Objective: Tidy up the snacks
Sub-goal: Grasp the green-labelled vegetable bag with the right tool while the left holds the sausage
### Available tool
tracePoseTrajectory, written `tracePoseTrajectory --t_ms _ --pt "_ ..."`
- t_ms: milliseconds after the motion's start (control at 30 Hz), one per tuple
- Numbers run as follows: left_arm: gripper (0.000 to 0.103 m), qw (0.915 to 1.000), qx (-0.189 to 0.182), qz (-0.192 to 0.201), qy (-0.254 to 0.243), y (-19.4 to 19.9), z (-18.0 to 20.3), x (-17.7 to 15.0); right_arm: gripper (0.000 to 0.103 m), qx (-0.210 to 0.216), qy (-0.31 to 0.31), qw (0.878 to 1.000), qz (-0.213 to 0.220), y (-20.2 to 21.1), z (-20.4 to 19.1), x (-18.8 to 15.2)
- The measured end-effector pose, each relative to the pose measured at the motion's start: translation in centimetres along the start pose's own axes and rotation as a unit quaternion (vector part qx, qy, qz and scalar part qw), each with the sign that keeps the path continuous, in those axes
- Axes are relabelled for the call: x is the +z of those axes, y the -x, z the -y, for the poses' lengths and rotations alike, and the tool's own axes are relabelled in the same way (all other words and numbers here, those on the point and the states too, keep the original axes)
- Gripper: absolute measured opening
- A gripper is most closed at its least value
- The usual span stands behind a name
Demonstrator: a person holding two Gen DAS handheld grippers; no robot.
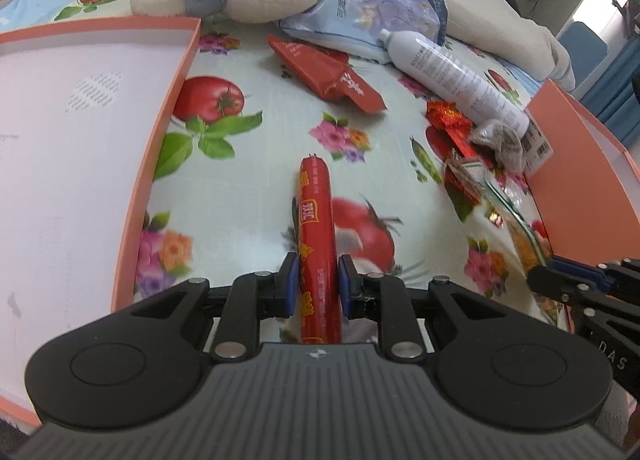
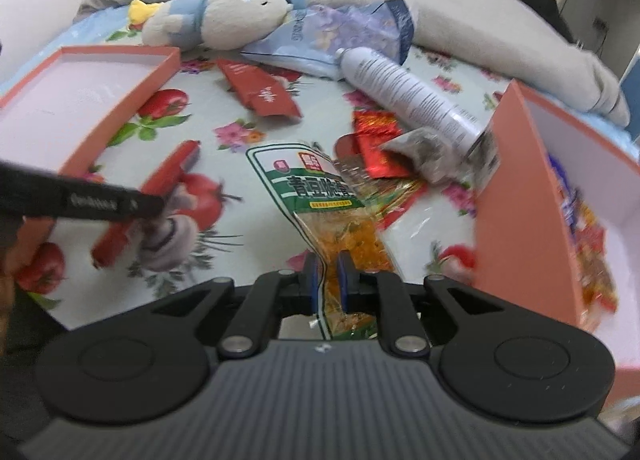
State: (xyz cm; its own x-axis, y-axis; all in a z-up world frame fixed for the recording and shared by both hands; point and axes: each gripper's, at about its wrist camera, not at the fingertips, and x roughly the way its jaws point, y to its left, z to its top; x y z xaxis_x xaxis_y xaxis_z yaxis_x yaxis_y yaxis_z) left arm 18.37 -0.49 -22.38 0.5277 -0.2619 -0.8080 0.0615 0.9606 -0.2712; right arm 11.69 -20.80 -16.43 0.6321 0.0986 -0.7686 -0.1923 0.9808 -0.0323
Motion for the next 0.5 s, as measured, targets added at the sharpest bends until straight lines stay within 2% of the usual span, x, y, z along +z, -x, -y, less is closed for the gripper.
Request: tracePoseTrajectory --t_ms 100,200,267,300,333,467,500 --pt "0.024 1.0000 -0.001 0.000 -0.001 0.0 0.1 -0.5 0.018 0.061 -0.052 0.997 -0.005 -0.4 0.7 -0.3" --pt "0.024 1.0000 0.001 0.001 -0.004 -0.1 0.3 -0.7 0.021 0.073 -0.078 0.994 -0.018 -1.2 1.2 -0.8" --pt "0.024 1.0000 0.000 0.000 -0.006 -0.1 0.4 -0.8 0.034 0.091 -0.083 0.992 -0.025 -1.5 1.4 -1.1" --pt "0.024 0.9999 0.002 0.001 -0.011 -0.2 0.5 -0.8 0.052 0.109 -0.083 0.990 -0.027 -1.5 1.5 -1.2" --pt "0.024 0.9999 0.004 0.001 -0.015 -0.2 0.6 -0.9 0.063 0.125 -0.087 0.988 -0.027 -1.6 1.6 -1.4" --pt "0.024 0.9997 0.004 0.003 -0.022 -0.3 0.7 -0.8 0.066 0.119 -0.085 0.989 -0.012 -1.3 2.2 -1.3" --pt "0.024 0.9997 0.003 0.004 -0.024 -0.4 0.8 -0.8 0.071 0.112 -0.081 0.990 -0.010 -1.4 2.5 -1.2"
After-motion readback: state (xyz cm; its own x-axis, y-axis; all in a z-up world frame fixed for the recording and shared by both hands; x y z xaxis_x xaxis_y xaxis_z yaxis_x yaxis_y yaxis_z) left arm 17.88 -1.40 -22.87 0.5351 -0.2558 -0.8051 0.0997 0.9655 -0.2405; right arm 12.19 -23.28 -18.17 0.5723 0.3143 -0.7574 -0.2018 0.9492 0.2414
